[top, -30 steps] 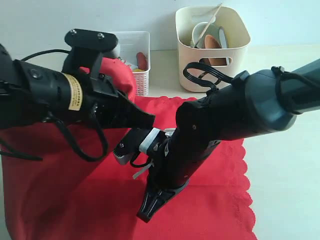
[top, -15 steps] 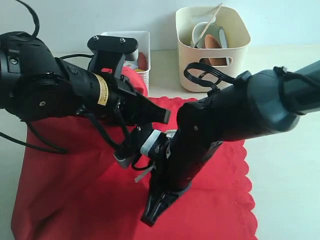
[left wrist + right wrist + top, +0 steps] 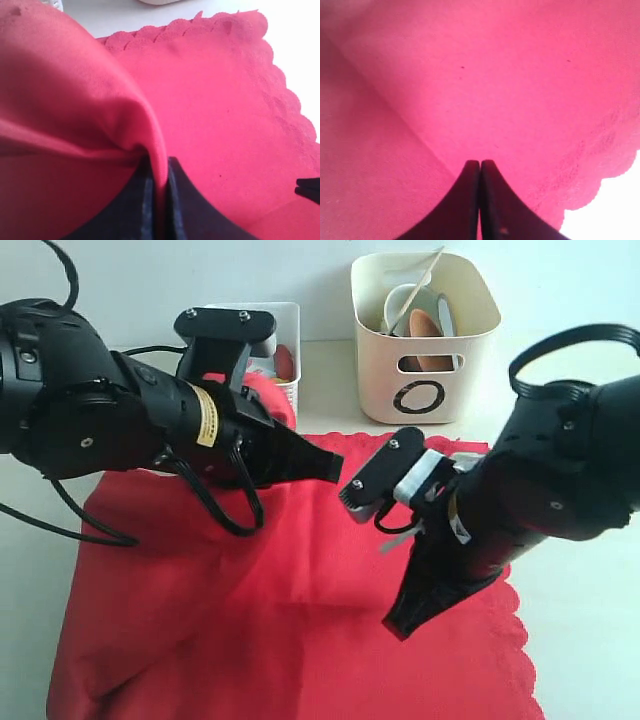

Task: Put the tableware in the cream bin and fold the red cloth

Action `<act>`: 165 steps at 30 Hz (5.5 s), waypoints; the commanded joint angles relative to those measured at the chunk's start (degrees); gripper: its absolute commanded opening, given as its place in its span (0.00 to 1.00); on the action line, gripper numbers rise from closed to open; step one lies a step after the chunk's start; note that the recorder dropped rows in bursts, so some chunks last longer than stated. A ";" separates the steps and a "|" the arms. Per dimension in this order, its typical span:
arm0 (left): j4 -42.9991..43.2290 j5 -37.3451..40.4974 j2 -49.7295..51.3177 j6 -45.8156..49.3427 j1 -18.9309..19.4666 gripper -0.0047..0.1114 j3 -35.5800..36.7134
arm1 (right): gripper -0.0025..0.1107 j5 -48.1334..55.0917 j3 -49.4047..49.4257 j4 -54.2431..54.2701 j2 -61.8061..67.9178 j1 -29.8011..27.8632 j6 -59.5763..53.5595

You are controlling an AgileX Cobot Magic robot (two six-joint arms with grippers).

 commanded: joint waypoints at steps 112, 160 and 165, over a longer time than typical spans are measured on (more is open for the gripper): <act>4.96 -18.21 -13.91 -5.46 6.46 0.04 19.96 | 0.02 -7.13 3.08 3.90 11.96 -1.23 -0.49; 11.46 -10.40 -14.26 -2.24 -0.49 0.53 22.46 | 0.02 -2.11 2.86 3.96 -12.53 -1.23 -0.49; 11.46 -19.85 -4.90 -2.24 -0.24 0.27 24.19 | 0.02 -4.20 2.86 7.06 -13.91 -1.23 -0.49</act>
